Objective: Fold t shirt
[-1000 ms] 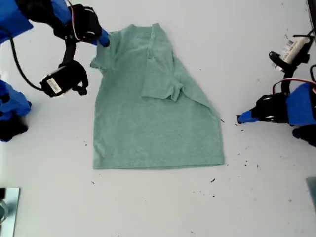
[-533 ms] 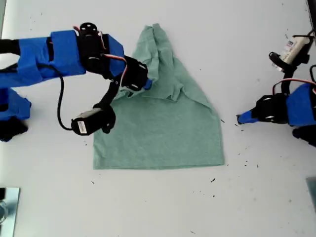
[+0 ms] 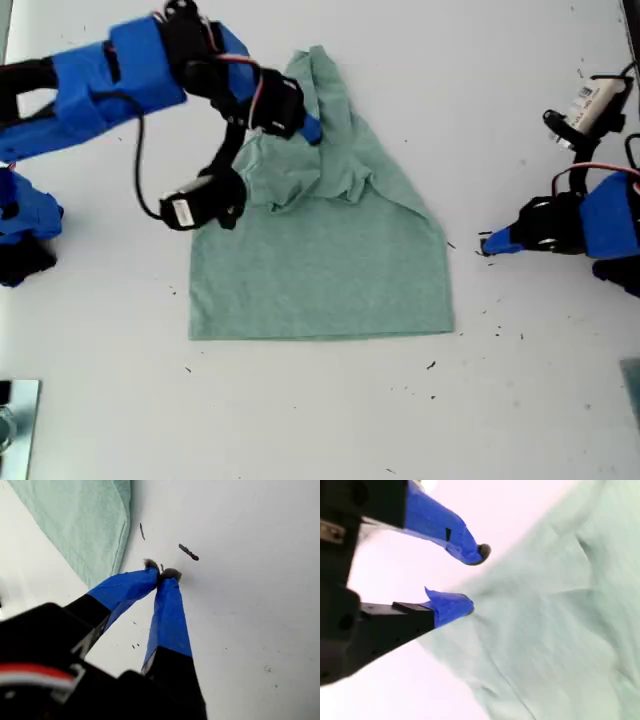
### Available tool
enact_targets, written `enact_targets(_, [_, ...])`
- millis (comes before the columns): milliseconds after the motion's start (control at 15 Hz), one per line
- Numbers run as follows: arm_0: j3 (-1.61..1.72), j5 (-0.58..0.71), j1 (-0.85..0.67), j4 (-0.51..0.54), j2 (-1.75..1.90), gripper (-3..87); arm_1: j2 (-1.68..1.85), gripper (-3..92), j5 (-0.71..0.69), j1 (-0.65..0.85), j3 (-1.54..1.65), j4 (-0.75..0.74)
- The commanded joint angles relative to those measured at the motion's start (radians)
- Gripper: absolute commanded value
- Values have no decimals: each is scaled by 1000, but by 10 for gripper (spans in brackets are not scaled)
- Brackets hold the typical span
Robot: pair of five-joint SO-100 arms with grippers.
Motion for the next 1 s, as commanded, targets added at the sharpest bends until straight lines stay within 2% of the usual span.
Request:
enact_targets(0, [-3, -9, -5, 78, 278, 127, 11, 25, 15, -14, 34, 9])
enact_targets(67, [83, -29, 25, 84, 359, 131, 11, 25, 17, -14, 34, 9])
enact_targets(133, [249, -66, 64, 43, 466, 120, 11, 25, 17, -14, 34, 9])
enact_targets(267, [815, -155, 135, -195, 788, 65, 11, 25, 20, -23, 34, 9])
enact_targets(400, [1351, -293, 172, -368, 1157, -2, 11, 25, 17, -28, 34, 9])
enact_targets(467, [1608, -382, 198, -436, 1385, -2, 11, 25, 12, -26, 34, 9])
enact_targets(533, [1830, -471, 244, -448, 1681, -3, 11, 25, 8, -26, 34, 9])
enact_targets(600, [1991, -558, 287, -360, 1997, -3, 11, 25, 5, -26, 34, 9])
enact_targets(667, [2095, -624, 301, -190, 2264, -3, 11, 25, 3, -26, 34, 9])
enact_targets(800, [2115, -649, 348, -219, 2209, -3, 9, 25, -21, -25, 35, 9])
enact_targets(933, [2115, -643, 334, -222, 2206, -3, 11, 37, 20, -61, -23, 25])
